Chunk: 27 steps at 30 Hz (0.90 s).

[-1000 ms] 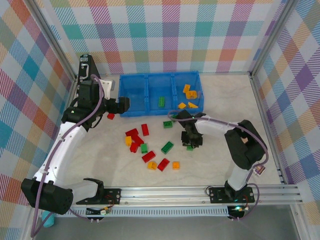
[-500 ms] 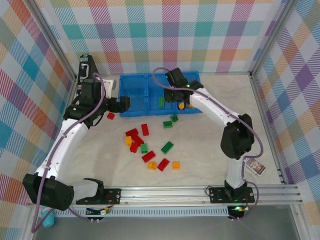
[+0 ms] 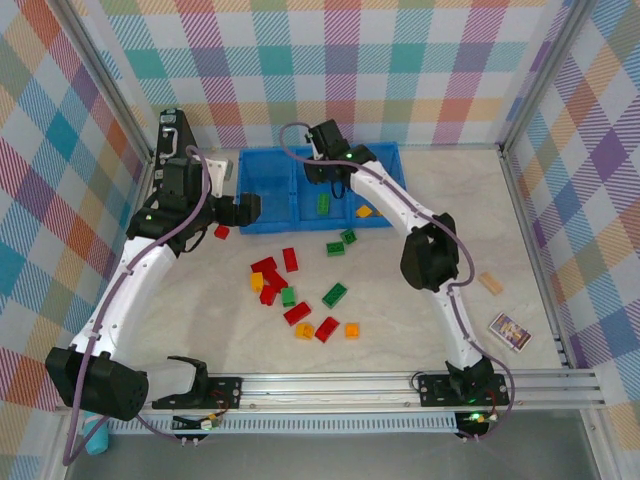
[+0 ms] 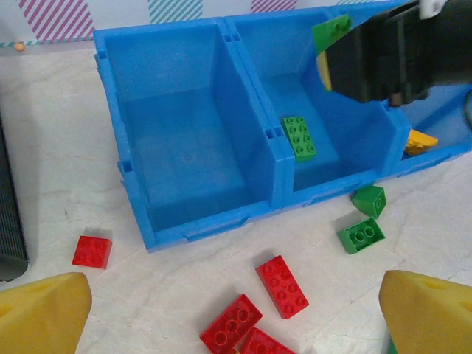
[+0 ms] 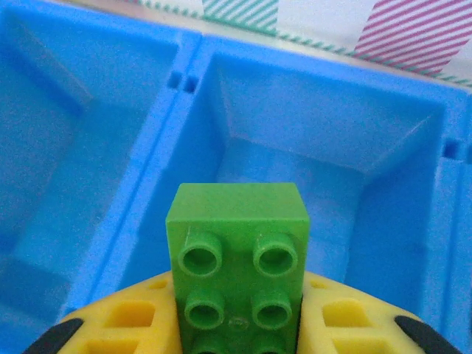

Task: Sort the legos into containers by color
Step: Place the lego in the container.

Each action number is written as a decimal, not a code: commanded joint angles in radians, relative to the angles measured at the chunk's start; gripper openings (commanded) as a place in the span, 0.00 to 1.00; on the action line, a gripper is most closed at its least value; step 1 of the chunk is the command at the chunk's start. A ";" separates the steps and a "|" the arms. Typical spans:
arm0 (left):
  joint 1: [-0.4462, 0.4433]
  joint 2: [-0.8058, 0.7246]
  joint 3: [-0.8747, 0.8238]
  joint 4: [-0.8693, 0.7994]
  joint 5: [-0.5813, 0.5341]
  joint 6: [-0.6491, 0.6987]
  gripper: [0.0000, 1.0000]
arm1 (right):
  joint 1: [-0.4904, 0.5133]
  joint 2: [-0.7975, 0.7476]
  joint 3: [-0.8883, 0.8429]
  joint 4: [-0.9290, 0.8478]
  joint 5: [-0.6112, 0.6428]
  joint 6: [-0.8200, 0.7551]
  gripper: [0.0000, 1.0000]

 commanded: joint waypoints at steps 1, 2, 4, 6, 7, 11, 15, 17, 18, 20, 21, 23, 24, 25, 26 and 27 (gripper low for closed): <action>0.007 -0.010 0.027 -0.012 0.019 0.011 1.00 | 0.001 0.057 0.055 -0.035 0.019 -0.034 0.30; 0.007 -0.012 0.027 -0.011 0.021 0.011 1.00 | 0.001 0.068 0.059 -0.036 0.026 -0.037 0.31; 0.007 -0.014 0.025 -0.008 0.025 0.011 1.00 | 0.001 0.090 0.074 -0.037 0.032 -0.042 0.32; 0.007 -0.009 0.025 -0.007 0.029 0.011 1.00 | 0.001 0.110 0.096 -0.053 0.035 -0.043 0.35; 0.007 -0.005 0.026 -0.007 0.032 0.011 1.00 | 0.001 0.112 0.100 -0.059 0.034 -0.043 0.35; 0.007 0.019 0.047 -0.027 0.023 0.012 1.00 | 0.005 0.047 0.030 -0.023 0.031 -0.048 0.38; 0.007 0.022 0.054 -0.034 0.009 0.017 1.00 | 0.005 -0.024 -0.006 -0.032 0.035 -0.056 0.48; 0.007 0.020 0.052 -0.034 0.002 0.017 1.00 | 0.005 -0.057 -0.025 -0.047 0.035 -0.059 0.51; 0.007 0.019 0.051 -0.034 0.001 0.017 1.00 | 0.004 -0.082 -0.044 -0.049 0.030 -0.059 0.53; 0.007 0.017 0.050 -0.035 0.000 0.019 1.00 | 0.007 -0.125 -0.088 -0.050 0.020 -0.058 0.57; 0.007 0.016 0.051 -0.036 -0.001 0.018 1.00 | 0.007 -0.149 -0.111 -0.055 0.017 -0.055 0.57; 0.007 0.011 0.053 -0.037 0.002 0.018 1.00 | 0.009 -0.205 -0.179 -0.058 0.010 -0.044 0.57; 0.007 0.006 0.051 -0.036 0.002 0.018 1.00 | 0.011 -0.246 -0.225 -0.058 0.007 -0.034 0.57; 0.006 0.001 0.049 -0.035 0.001 0.019 1.00 | 0.013 -0.280 -0.269 -0.058 0.001 -0.025 0.57; 0.006 -0.004 0.047 -0.034 -0.001 0.018 1.00 | 0.016 -0.323 -0.326 -0.059 -0.003 -0.011 0.58; 0.005 -0.010 0.045 -0.033 -0.002 0.020 1.00 | 0.020 -0.367 -0.387 -0.056 -0.004 0.005 0.60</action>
